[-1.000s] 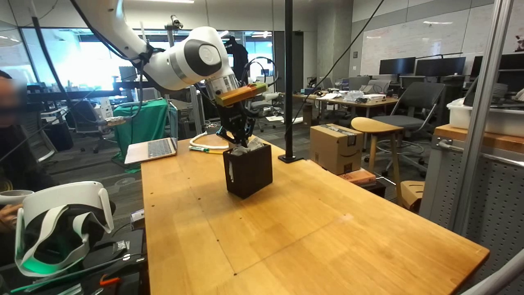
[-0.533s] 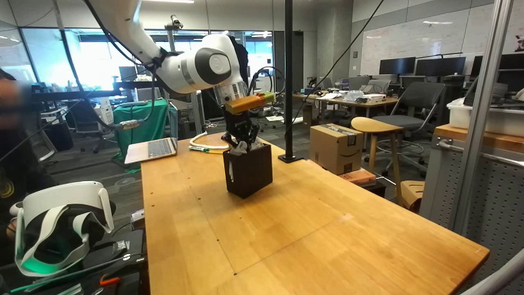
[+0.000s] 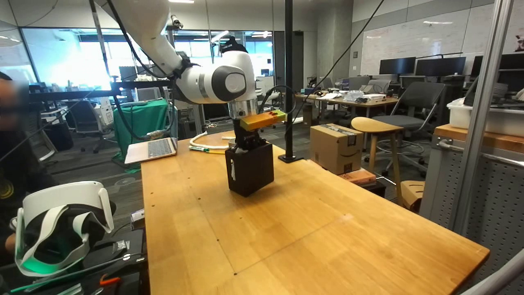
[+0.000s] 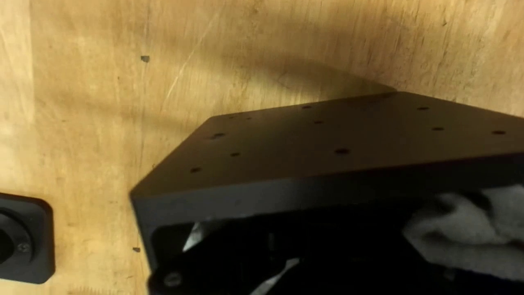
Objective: Place the towel in the basket
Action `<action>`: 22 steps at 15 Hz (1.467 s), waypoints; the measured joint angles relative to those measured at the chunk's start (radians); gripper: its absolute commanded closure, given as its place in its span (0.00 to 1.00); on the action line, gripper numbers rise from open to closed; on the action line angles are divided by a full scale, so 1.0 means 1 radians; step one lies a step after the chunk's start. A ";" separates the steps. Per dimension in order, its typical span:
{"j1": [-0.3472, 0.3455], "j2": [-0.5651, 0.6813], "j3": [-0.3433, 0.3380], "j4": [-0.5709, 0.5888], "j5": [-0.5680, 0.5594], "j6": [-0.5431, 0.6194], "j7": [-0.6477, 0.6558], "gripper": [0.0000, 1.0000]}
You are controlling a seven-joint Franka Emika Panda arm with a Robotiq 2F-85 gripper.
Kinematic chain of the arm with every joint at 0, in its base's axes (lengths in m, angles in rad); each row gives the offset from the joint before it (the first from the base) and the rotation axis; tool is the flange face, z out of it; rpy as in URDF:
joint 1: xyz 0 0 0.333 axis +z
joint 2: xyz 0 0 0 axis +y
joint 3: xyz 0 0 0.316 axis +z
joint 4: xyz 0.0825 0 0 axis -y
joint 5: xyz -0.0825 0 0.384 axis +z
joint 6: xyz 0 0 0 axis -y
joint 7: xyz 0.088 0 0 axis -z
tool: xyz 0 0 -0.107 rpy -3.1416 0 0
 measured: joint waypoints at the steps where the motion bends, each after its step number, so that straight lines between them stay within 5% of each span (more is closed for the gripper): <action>1: -0.005 0.005 0.001 0.007 0.015 0.000 -0.013 0.95; 10: -0.008 -0.003 0.005 0.044 0.022 -0.054 -0.035 0.95; 22: 0.088 -0.288 0.038 0.006 -0.123 -0.317 0.195 0.95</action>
